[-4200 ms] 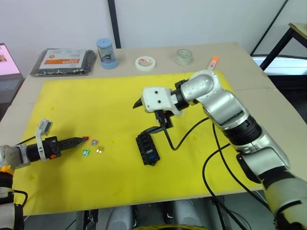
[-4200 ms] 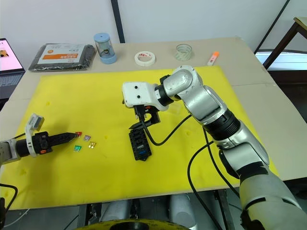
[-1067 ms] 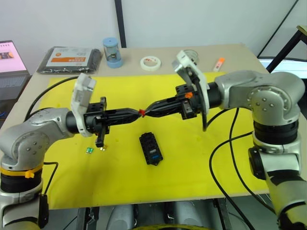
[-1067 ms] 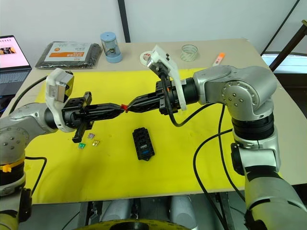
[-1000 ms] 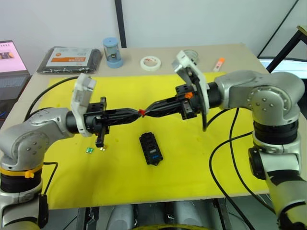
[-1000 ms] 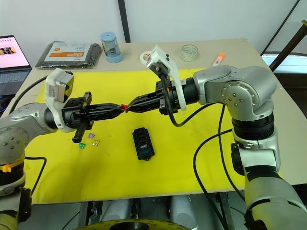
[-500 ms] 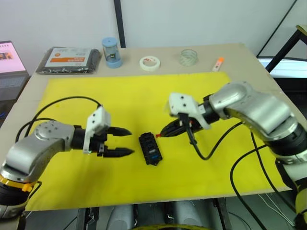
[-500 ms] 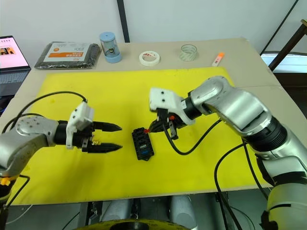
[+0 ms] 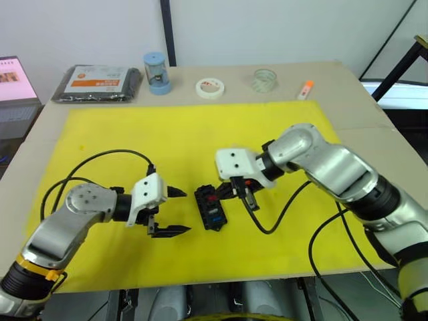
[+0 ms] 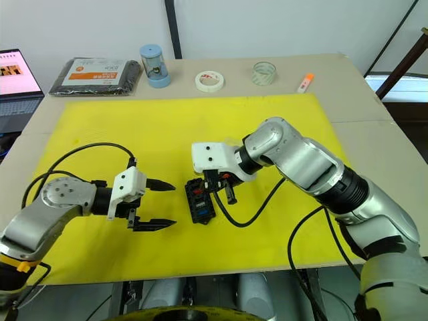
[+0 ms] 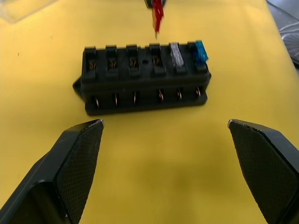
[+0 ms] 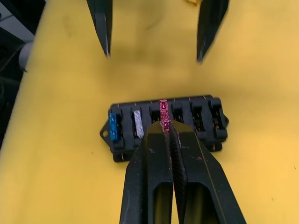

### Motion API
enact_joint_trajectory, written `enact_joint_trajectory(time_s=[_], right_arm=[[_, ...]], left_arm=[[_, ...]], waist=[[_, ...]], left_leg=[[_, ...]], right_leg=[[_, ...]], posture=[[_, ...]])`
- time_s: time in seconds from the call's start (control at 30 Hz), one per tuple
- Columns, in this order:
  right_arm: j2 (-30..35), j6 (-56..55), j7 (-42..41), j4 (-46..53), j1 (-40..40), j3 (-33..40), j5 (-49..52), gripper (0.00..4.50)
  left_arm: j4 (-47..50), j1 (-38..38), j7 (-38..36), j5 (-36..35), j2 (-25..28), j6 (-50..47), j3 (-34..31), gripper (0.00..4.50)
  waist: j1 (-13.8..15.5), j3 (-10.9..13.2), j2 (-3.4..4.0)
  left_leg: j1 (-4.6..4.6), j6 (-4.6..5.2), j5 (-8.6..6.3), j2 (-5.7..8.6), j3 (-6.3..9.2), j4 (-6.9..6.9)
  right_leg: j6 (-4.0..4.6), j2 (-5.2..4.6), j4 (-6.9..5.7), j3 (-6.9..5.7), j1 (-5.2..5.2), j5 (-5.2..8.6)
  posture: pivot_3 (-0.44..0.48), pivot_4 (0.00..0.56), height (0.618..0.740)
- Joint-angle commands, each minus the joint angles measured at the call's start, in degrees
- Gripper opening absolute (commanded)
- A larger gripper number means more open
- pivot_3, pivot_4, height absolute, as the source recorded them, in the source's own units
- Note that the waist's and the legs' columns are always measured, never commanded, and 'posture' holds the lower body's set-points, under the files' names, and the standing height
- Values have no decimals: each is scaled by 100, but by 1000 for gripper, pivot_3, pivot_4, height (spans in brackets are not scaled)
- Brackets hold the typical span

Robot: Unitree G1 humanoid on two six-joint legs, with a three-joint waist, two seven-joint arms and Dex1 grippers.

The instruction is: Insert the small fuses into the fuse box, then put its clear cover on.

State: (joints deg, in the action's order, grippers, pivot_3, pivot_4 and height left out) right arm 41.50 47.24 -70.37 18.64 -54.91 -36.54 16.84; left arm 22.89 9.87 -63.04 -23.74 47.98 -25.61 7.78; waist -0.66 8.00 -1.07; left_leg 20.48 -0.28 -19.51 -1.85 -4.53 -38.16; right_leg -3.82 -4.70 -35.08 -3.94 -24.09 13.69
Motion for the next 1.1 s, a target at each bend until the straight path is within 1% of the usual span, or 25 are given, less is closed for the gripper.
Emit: enact_joint_trajectory(time_s=[0.03, 0.37, 0.8, 1.1], right_arm=[[-56, -85, -81, 16, -37, 35, -136, 0], [-177, -277, -165, -187, 46, -58, -434, 0], [-258, -181, -288, -108, 182, 41, -485, 0], [-273, -314, -234, -205, 248, -8, -666, 0]], left_arm=[[176, -10, 66, 105, -22, 83, 25, 4471], [227, -60, 141, 234, -107, 80, 83, 4471], [243, -52, 134, 270, -82, 93, 88, 4471], [258, -43, 100, 263, -89, 63, 78, 4471]], waist=[[1, 0, 0], [2, 0, 0], [2, 0, 0], [2, 0, 0]], left_leg=[[0, 0, 0, 0, 0, 0], [-1, 0, 0, 0, 0, 0], [-1, -4, 2, 1, 0, -1], [-1, -7, 4, 2, 0, -1]], right_leg=[[0, 0, 0, 0, 0, 0], [0, 0, 0, 0, 0, 0], [0, 0, -1, 0, 1, 0], [0, 0, -2, 0, 1, 0]], posture=[[0, 150, 740], [0, 150, 740], [0, 150, 740], [0, 150, 740]])
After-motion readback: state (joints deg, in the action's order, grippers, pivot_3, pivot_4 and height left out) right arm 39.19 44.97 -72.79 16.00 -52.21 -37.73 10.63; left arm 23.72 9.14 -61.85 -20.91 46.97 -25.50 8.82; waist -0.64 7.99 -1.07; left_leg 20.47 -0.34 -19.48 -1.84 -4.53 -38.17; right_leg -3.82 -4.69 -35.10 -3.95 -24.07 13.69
